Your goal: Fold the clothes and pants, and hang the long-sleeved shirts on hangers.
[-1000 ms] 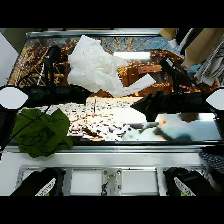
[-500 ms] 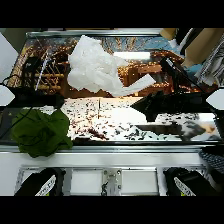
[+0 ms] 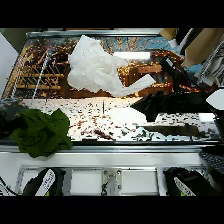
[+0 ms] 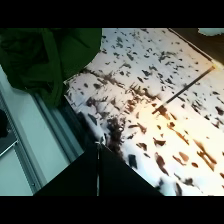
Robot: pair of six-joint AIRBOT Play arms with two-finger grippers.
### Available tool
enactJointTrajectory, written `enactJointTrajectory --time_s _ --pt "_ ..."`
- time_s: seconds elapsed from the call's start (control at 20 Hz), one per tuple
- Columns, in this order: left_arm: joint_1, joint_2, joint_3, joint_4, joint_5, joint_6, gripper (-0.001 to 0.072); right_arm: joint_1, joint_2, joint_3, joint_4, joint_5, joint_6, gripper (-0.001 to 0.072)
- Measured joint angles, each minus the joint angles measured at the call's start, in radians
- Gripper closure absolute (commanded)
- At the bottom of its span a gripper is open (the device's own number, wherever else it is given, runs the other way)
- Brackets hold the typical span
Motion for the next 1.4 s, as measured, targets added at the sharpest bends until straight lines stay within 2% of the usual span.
enactJointTrajectory --time_s 0.25,0.3,0.4,0.45,0.65,0.9,1.2,1.4 --pt "0.072 0.000 -0.123 -0.113 0.105 -0.003 -0.0002 0.000 0.000 0.000 0.000 0.000 0.000 0.0695" --pt "0.077 0.000 -0.140 -0.132 0.115 -0.003 0.0126 0.000 0.000 0.000 0.000 0.000 0.000 0.0695" --pt "0.082 0.000 -0.166 -0.160 0.129 -0.006 0.0641 0.000 0.000 0.000 0.000 0.000 0.000 0.0694" --pt "0.084 0.001 -0.173 -0.171 0.130 -0.006 0.0691 0.000 0.000 0.000 0.000 0.000 0.000 0.0695" --pt "0.087 0.061 -0.119 -0.213 0.088 -0.005 0.0692 0.000 0.000 0.000 0.000 0.000 0.000 0.0695" --pt "0.039 0.295 0.108 -0.403 -0.050 0.013 0.0692 0.000 0.000 0.000 0.000 0.000 0.000 0.0695" --pt "-0.255 0.536 0.321 -0.494 -0.086 -0.013 0.0692 0.000 0.000 0.000 0.032 -0.020 0.000 0.0695" --pt "-0.508 0.542 0.418 -0.507 -0.047 -0.071 0.0692 -0.023 0.008 0.000 0.069 -0.074 0.000 0.0696"
